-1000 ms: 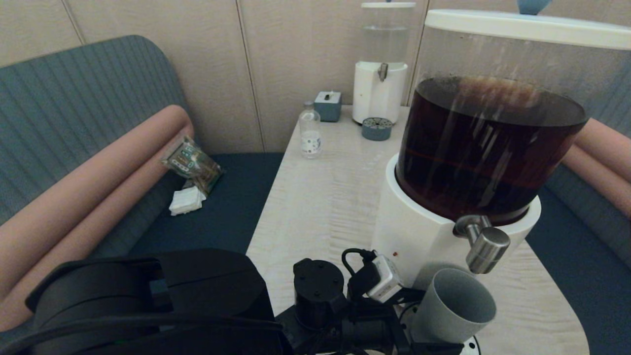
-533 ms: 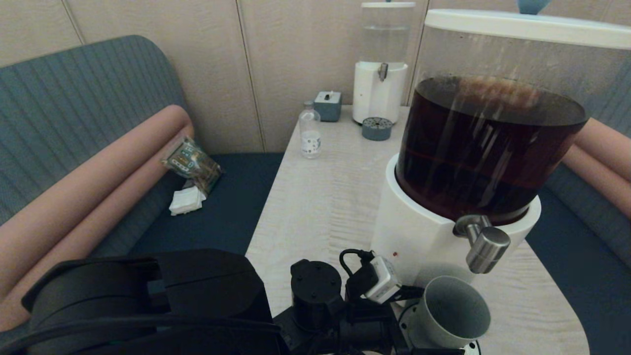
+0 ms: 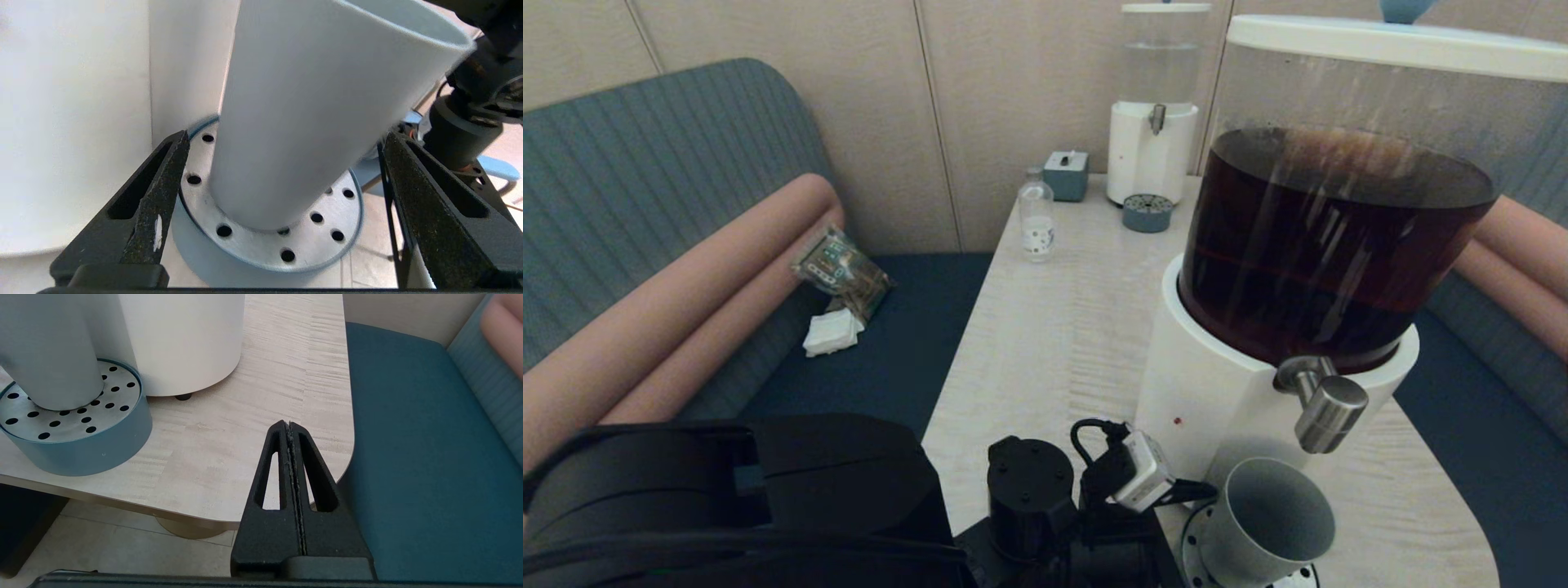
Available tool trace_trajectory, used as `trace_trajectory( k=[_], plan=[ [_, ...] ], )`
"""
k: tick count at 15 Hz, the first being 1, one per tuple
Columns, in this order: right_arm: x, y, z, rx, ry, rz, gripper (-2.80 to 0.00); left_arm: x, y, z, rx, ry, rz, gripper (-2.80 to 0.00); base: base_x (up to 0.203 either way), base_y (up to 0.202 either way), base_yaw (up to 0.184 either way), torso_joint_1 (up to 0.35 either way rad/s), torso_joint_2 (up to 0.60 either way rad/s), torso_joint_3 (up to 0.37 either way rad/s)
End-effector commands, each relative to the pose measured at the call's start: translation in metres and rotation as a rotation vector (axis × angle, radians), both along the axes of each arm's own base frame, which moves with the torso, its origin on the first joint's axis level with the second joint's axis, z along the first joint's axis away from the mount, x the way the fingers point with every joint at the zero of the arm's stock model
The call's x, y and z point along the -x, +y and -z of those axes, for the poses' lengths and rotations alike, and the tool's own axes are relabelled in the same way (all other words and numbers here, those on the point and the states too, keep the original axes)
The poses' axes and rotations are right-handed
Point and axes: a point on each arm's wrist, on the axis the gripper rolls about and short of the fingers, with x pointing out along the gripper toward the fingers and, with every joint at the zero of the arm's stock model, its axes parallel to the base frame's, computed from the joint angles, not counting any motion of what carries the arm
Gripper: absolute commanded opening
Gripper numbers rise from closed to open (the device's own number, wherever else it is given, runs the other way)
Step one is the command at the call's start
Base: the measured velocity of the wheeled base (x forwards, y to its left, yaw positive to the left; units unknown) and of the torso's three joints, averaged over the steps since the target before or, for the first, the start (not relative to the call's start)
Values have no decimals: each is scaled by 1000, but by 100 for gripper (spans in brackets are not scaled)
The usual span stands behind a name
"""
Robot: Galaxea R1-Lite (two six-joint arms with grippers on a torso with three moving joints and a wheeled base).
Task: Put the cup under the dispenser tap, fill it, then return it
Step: Place it under the water dispenser
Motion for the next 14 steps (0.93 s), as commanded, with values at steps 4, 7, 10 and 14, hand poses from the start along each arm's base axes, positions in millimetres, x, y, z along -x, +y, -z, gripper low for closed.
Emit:
trace_trajectory(
  k=[4, 7, 10, 14],
  plan=[
    [0, 0, 3, 1, 6, -1, -280, 9, 13, -10, 1, 0, -3, 0, 0, 0, 0, 0, 0, 0],
    [0, 0, 3, 1, 6, -1, -280, 16, 23, -14, -10, 10, -4, 0, 0, 0, 0, 0, 0, 0],
    [0, 0, 3, 1, 6, -1, -280, 25, 35, -18, -27, 23, -8, 0, 0, 0, 0, 0, 0, 0],
    [0, 0, 3, 1, 6, -1, -280, 41, 64, -32, -37, 31, -36, 0, 0, 0, 0, 0, 0, 0]
  ],
)
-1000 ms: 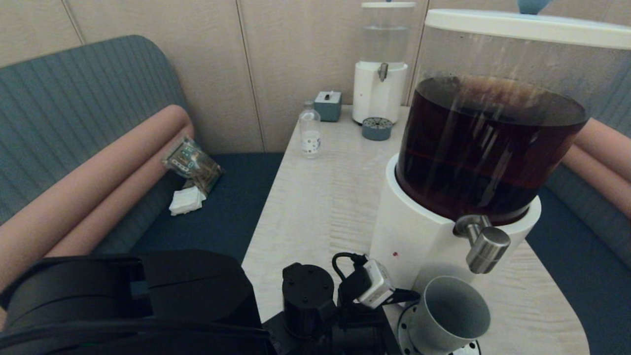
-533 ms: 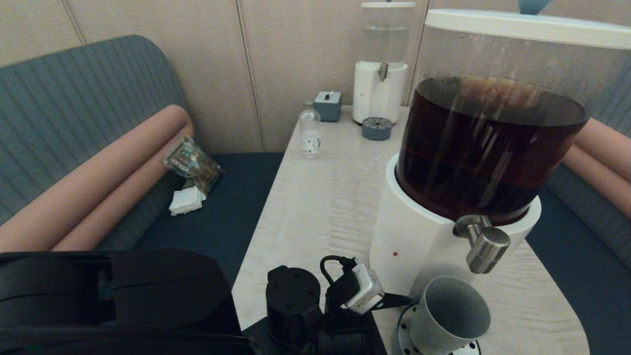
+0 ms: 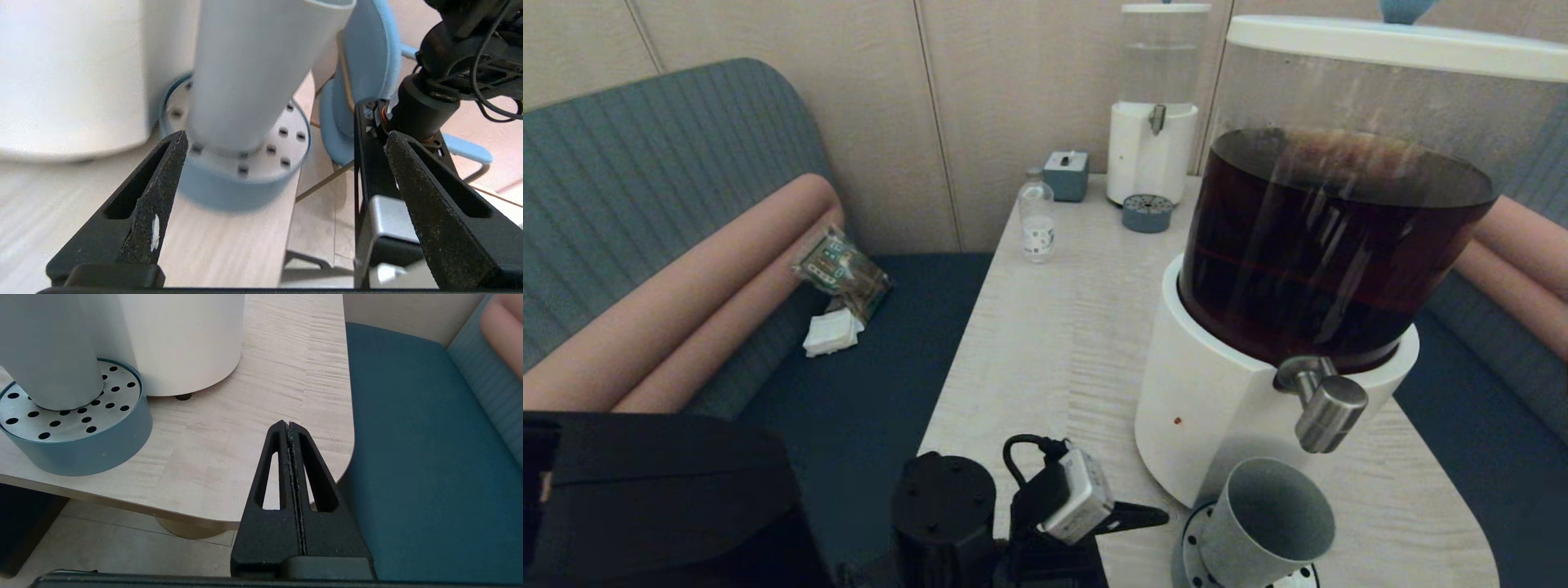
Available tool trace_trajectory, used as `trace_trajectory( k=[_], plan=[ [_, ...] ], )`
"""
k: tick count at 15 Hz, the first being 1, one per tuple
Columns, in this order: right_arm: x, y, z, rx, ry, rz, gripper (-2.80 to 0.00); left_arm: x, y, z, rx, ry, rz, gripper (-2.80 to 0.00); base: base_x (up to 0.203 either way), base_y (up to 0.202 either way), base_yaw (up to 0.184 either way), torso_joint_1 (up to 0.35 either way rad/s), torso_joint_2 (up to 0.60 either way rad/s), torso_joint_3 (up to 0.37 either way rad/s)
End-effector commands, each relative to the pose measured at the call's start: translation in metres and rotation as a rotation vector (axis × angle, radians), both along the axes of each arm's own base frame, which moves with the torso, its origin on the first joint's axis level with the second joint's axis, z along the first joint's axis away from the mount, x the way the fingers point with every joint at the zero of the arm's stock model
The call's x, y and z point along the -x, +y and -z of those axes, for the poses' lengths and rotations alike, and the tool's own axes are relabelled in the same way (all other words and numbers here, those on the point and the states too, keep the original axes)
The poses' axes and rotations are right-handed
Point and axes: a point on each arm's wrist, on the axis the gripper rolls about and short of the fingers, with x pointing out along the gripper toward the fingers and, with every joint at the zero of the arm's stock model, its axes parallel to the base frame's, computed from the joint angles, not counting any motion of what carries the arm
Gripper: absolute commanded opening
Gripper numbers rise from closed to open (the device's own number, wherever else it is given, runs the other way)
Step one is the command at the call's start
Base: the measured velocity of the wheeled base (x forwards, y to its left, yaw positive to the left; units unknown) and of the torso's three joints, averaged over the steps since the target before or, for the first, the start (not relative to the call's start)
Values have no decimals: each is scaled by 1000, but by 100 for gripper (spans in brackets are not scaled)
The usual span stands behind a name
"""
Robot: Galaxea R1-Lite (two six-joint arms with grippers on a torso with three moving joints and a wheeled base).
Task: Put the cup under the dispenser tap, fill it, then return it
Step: Place it under the water dispenser, then turn on the faucet
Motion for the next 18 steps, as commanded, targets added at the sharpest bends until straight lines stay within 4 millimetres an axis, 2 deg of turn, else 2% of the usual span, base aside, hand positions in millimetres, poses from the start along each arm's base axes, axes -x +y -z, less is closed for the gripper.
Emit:
trace_trajectory(
  k=[1, 2, 3, 6, 8, 11, 15, 18],
  plan=[
    [0, 0, 3, 1, 6, -1, -280, 12, 20, -13, 9, -8, -29, 0, 0, 0, 0, 0, 0, 0],
    [-1, 0, 3, 1, 7, -1, -280, 19, 32, -17, 2, -3, -53, 0, 0, 0, 0, 0, 0, 0],
    [0, 0, 3, 1, 6, -1, -280, 25, 41, -21, 4, -5, -68, -280, 0, 0, 0, 0, 0, 0],
    [-1, 0, 3, 1, 7, -1, -280, 44, 67, -43, 54, -34, -131, -280, 0, 0, 0, 0, 0, 0],
    [0, 0, 3, 1, 6, -1, -280, 58, 87, -60, 122, -51, -239, -280, 0, 0, 0, 0, 0, 0],
    [0, 0, 3, 1, 6, -1, -280, 70, 120, -84, 268, -65, -508, -280, 0, 0, 0, 0, 0, 0],
    [0, 0, 3, 1, 6, -1, -280, 66, 178, -103, 415, -144, -906, -280, 0, 0, 0, 0, 0, 0],
    [0, 0, 3, 1, 6, -1, -280, 90, 212, -120, 544, -296, -1083, -280, 0, 0, 0, 0, 0, 0]
  ],
)
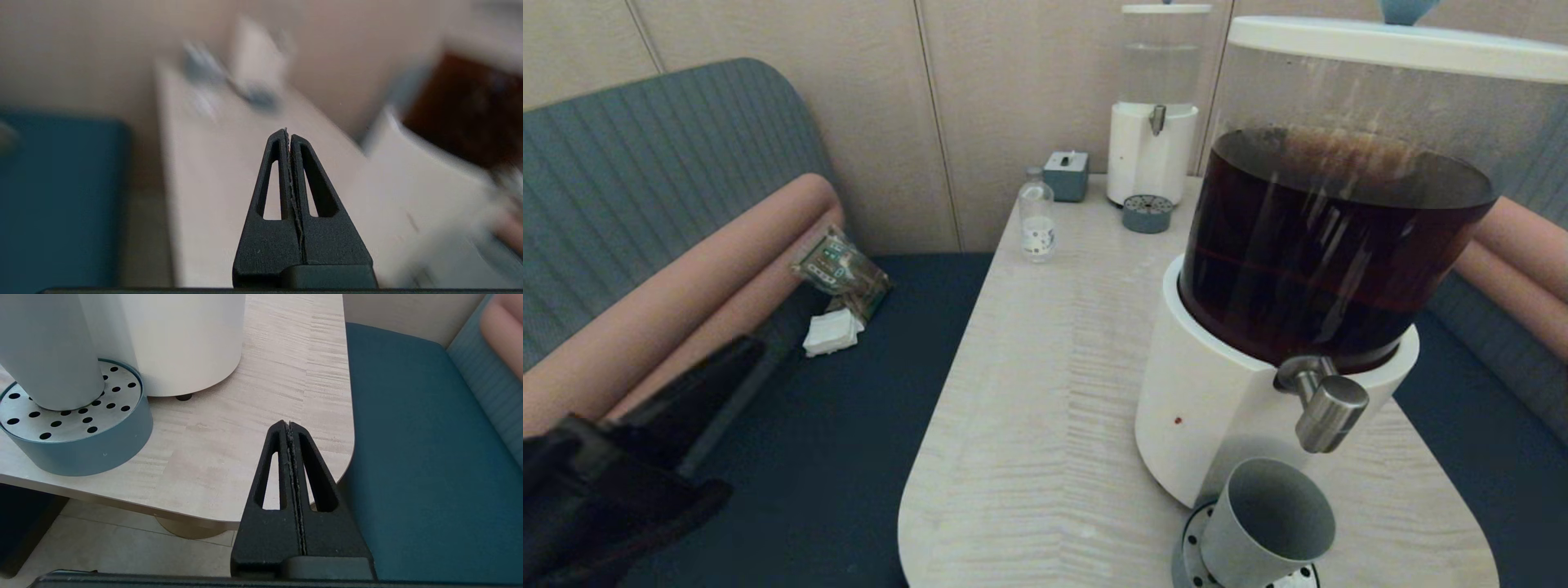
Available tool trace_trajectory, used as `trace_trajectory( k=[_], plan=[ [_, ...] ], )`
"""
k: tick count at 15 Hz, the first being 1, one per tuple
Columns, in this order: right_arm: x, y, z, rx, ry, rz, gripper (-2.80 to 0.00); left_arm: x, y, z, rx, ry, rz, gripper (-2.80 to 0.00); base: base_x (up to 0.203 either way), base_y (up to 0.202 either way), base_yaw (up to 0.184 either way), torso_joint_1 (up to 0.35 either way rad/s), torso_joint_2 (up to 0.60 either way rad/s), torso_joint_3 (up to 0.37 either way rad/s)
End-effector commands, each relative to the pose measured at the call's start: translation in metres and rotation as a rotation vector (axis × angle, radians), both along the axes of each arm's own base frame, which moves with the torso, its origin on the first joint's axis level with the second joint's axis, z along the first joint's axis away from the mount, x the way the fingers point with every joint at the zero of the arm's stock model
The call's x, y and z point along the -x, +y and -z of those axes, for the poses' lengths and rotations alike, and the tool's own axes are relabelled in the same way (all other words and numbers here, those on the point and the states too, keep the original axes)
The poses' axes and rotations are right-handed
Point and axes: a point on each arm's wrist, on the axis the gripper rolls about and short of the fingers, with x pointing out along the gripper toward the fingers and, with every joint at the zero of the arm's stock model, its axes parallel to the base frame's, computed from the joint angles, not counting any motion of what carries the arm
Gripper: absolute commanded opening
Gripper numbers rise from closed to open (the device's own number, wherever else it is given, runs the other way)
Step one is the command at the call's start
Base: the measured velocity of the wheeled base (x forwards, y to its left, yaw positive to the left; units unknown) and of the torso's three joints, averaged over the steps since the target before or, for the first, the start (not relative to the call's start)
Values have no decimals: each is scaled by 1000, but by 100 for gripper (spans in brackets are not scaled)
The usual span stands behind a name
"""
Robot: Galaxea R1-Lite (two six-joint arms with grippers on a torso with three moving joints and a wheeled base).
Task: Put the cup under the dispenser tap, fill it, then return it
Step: Turn on the faucet
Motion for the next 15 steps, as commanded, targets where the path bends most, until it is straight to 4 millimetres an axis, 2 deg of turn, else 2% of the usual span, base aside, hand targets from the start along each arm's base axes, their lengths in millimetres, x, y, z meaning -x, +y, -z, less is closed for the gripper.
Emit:
trace_trajectory(
  k=[1, 4, 6, 9, 11, 13, 15],
  plan=[
    [0, 0, 3, 1, 6, -1, -280, 27, 19, -16, 46, -154, -103, -280, 0, 0, 0, 0, 0, 0],
    [0, 0, 3, 1, 7, -1, -280, 62, 31, -27, 77, -323, -189, -280, 0, 0, 0, 0, 0, 0],
    [-1, 0, 3, 1, 7, -1, -280, 92, 35, -29, 94, -432, -220, -280, 0, 0, 0, 0, 0, 0],
    [-1, 0, 3, 1, 7, -1, -280, 142, 39, -15, 103, -544, -242, -280, 0, 0, 0, 0, 0, 0],
    [-1, 0, 3, 1, 7, -1, -280, 165, 39, -1, 77, -586, -262, -280, 0, 0, 0, 0, 0, 0],
    [0, 0, 3, 1, 6, -1, -280, 174, 38, 19, -1, -557, -296, -280, 0, 0, 0, 0, 0, 0],
    [0, 0, 3, 1, 6, -1, -280, 165, 37, 36, -135, -438, -351, -280, 0, 0, 0, 0, 0, 0]
  ],
)
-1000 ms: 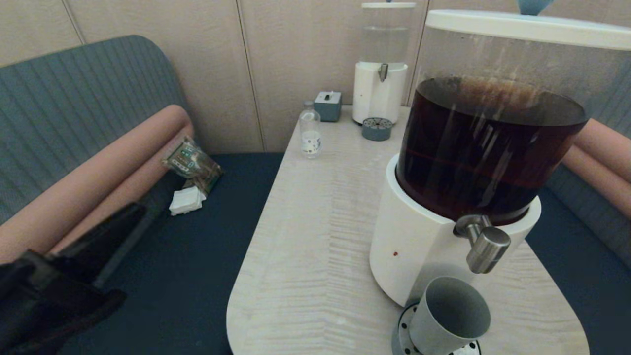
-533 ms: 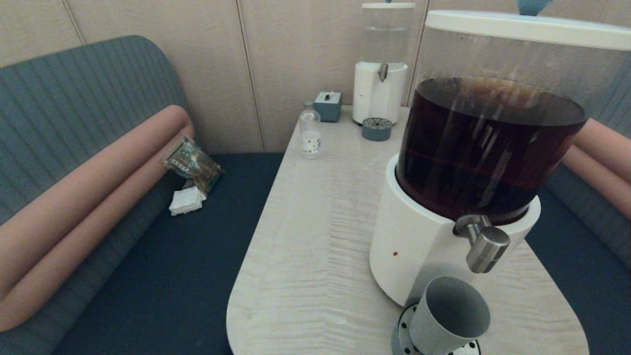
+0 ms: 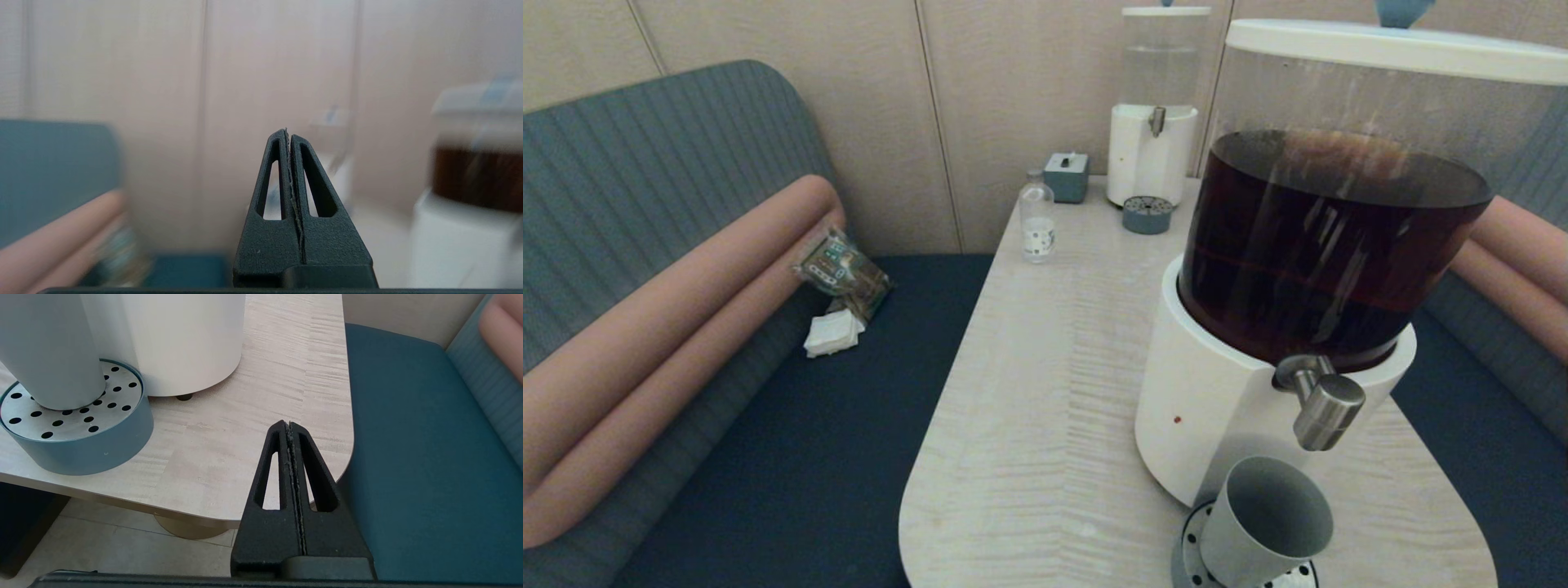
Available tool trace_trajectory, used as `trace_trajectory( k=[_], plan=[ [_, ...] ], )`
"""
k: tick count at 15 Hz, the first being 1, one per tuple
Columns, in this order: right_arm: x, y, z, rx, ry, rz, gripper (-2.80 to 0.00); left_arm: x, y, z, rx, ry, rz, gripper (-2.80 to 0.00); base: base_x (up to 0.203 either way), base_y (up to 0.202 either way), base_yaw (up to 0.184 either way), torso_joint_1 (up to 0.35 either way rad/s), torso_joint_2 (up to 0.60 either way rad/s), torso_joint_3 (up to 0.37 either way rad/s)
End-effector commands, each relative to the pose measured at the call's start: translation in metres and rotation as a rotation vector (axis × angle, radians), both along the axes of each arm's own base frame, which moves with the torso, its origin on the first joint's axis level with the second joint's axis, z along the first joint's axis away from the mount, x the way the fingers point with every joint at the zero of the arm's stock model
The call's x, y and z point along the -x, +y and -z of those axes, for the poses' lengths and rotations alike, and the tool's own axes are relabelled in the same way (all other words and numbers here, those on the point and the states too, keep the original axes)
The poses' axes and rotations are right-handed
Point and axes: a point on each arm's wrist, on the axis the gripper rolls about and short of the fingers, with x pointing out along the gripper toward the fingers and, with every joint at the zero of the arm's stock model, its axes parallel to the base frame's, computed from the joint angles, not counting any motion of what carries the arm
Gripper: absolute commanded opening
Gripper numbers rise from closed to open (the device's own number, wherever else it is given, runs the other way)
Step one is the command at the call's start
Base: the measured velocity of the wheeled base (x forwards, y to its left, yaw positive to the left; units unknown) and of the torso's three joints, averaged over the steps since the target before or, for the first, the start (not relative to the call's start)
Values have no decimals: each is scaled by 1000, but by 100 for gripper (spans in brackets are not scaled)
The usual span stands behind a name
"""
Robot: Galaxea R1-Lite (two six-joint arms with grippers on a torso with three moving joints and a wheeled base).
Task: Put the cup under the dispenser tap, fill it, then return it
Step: Turn on the faucet
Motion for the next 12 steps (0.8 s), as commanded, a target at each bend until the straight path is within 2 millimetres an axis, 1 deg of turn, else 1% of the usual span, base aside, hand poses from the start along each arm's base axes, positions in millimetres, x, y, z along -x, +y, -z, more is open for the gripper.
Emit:
trace_trajectory(
  k=[1, 3, 5, 6, 8, 10, 12],
  plan=[
    [0, 0, 3, 1, 7, -1, -280, -1, 0, 22, -70, 111, -63, -280, 0, 0, 0, 0, 0, 0],
    [0, 0, 3, 1, 6, -1, -280, -15, 0, 46, -160, 371, -136, -280, 0, 0, 0, 0, 0, 0],
    [0, 0, 3, 1, 6, -1, -280, -21, 2, 70, -180, 610, -202, -280, 0, 0, 0, 0, 0, 0],
    [0, 0, 3, 1, 6, -1, -280, -21, 2, 77, -183, 687, -226, -280, 0, 0, 0, 0, 0, 0],
    [-1, 0, 3, 1, 7, -1, -280, -22, 2, 77, -181, 683, -211, -280, 0, 0, 0, 0, 0, 0],
    [0, 0, 3, 1, 6, -1, -280, -21, 1, 83, -196, 749, -151, -280, 0, 0, 0, 0, 0, 0],
    [-1, 0, 3, 1, 7, -1, -280, -20, 1, 83, -181, 778, -140, -280, 0, 0, 0, 0, 0, 0]
  ],
)
